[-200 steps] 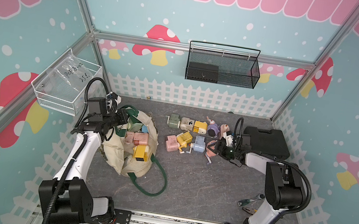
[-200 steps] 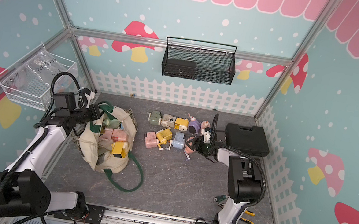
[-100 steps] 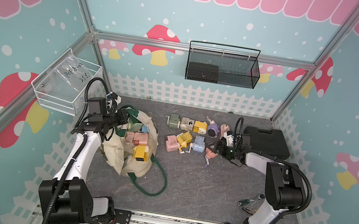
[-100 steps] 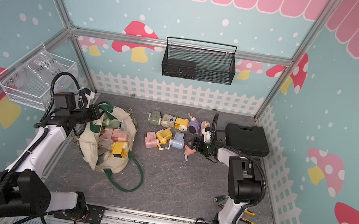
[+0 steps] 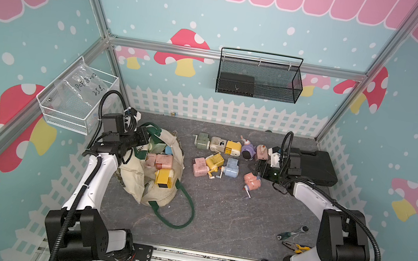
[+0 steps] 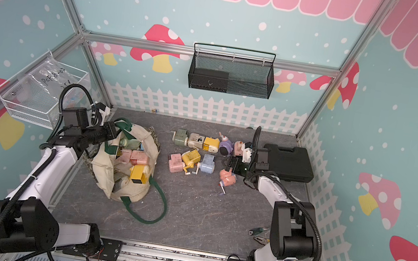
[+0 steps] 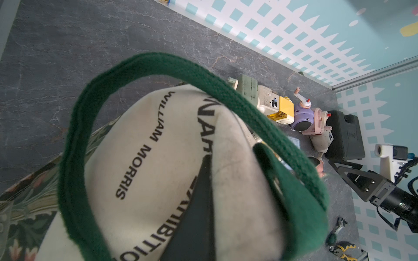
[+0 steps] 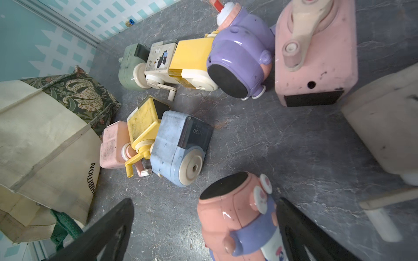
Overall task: Take out the pencil sharpeners from the tote bags
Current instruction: Place the pencil sharpener at the center of the board.
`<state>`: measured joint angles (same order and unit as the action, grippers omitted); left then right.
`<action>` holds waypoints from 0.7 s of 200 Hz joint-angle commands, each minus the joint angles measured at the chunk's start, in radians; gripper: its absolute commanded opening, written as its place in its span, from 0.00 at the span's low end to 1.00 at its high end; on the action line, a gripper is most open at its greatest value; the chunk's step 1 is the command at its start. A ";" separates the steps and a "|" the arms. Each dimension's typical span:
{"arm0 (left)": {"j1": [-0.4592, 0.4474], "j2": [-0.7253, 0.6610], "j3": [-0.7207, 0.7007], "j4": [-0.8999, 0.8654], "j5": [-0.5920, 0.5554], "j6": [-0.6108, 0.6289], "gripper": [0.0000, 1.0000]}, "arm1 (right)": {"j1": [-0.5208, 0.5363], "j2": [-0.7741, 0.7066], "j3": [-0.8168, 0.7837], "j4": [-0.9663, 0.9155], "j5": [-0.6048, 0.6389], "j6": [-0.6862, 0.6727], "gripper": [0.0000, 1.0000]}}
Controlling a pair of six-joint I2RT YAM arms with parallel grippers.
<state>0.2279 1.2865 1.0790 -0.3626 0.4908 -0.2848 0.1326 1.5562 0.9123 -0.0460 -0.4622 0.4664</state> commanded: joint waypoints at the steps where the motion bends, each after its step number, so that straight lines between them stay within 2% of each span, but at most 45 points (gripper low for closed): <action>1: 0.001 -0.027 0.024 0.052 0.032 -0.011 0.00 | -0.002 -0.023 -0.027 -0.047 0.058 -0.037 0.99; 43: 0.001 -0.027 0.024 0.053 0.032 -0.011 0.00 | -0.001 0.001 -0.076 -0.042 0.092 -0.039 0.99; 114: 0.001 -0.030 0.024 0.053 0.031 -0.011 0.00 | 0.024 0.080 -0.104 0.112 -0.151 0.078 0.93; 140: 0.001 -0.029 0.023 0.052 0.029 -0.010 0.00 | 0.051 0.096 -0.087 0.145 -0.192 0.113 0.92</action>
<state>0.2279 1.2865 1.0790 -0.3626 0.4908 -0.2848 0.1577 1.6321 0.8036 0.0372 -0.5663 0.5304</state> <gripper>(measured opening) 0.045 0.922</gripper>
